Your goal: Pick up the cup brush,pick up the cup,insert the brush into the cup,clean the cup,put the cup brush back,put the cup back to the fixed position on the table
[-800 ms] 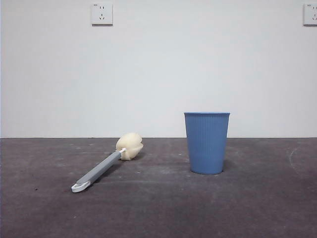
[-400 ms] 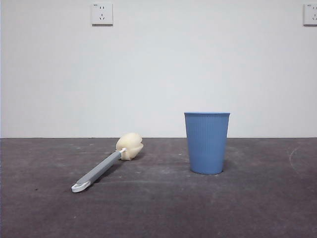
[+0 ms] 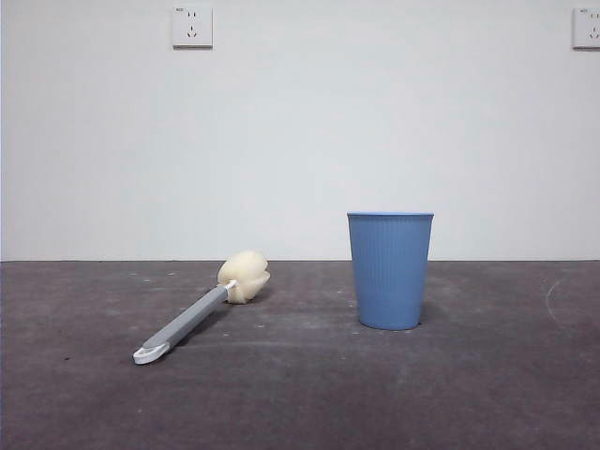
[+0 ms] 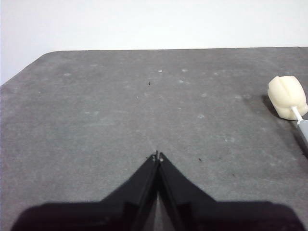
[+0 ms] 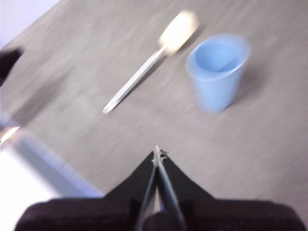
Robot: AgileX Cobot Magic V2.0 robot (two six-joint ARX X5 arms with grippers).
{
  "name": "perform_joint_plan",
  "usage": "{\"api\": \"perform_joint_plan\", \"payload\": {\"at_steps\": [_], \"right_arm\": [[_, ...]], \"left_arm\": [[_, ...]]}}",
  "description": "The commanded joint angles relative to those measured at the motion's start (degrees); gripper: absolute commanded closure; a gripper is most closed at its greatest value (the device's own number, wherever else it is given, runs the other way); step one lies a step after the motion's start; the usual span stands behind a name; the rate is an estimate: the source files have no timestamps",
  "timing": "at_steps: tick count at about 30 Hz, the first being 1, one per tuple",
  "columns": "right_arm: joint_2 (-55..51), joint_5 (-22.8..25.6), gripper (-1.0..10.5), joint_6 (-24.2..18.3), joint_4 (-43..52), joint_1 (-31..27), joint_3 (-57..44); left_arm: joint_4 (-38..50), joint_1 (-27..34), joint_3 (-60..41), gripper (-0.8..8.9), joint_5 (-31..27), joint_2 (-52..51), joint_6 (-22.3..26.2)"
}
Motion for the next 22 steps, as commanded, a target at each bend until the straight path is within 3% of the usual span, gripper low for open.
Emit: {"api": "perform_joint_plan", "payload": {"at_steps": [1, 5, 8, 15, 22], "right_arm": [[-4.7, 2.2, 9.5, -2.3, 4.4, -1.5, -0.8], [-12.9, 8.1, 9.5, -4.3, 10.8, -4.1, -3.7], [-18.1, 9.7, 9.5, -4.7, 16.9, -6.2, -8.1], [-26.0, 9.4, 9.5, -4.6, 33.2, -10.2, -23.9], [-28.3, 9.3, 9.5, -4.2, 42.6, -12.9, -37.0]], "left_arm": [[0.5, 0.1, -0.8, 8.17, -0.1, -0.1, -0.5], [0.5, 0.1, -0.8, 8.17, -0.1, -0.1, -0.6], [0.5, 0.1, -0.8, 8.17, -0.1, -0.1, -0.6], [0.5, 0.1, -0.8, 8.17, -0.1, -0.1, -0.5], [0.5, 0.1, -0.8, 8.17, -0.1, -0.1, -0.5]]}}
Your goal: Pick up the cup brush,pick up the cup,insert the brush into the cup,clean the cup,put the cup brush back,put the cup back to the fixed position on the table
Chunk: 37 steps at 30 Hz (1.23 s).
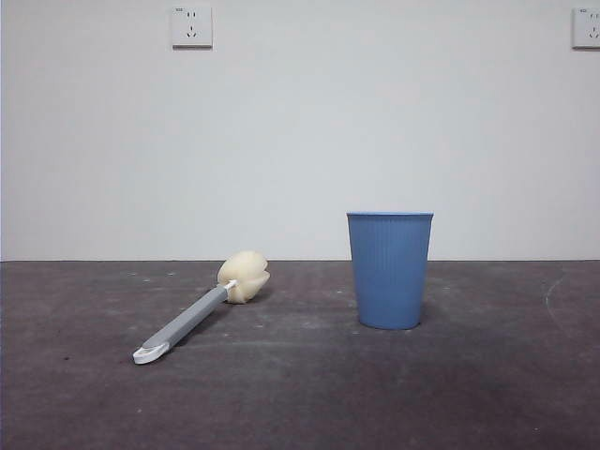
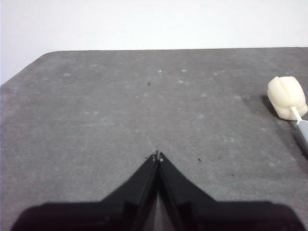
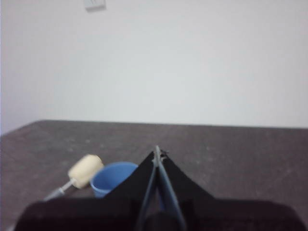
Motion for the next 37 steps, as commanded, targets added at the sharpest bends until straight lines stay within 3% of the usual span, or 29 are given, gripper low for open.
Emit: {"api": "perform_joint_plan", "payload": {"at_steps": [1, 10, 17, 21, 37], "right_arm": [[-0.2, -0.1, 9.5, -0.1, 3.1, -0.8, -4.1], [-0.3, -0.2, 9.5, -0.3, 6.2, -2.6, -13.7], [-0.3, -0.3, 9.5, -1.1, -2.2, -4.5, -13.7], [-0.3, -3.1, 9.5, -2.1, -2.3, -4.6, -13.7], [0.0, -2.9, 9.5, -1.9, -2.1, -4.6, -13.7]], "left_arm": [[0.5, 0.1, -0.8, 8.17, -0.1, -0.1, -0.4], [0.5, 0.1, -0.8, 8.17, -0.1, -0.1, -0.4], [0.5, 0.1, -0.8, 8.17, -0.1, -0.1, -0.4], [0.5, 0.1, -0.8, 8.17, -0.1, -0.1, -0.4], [0.5, 0.1, -0.8, 8.17, -0.1, -0.1, -0.4]]}}
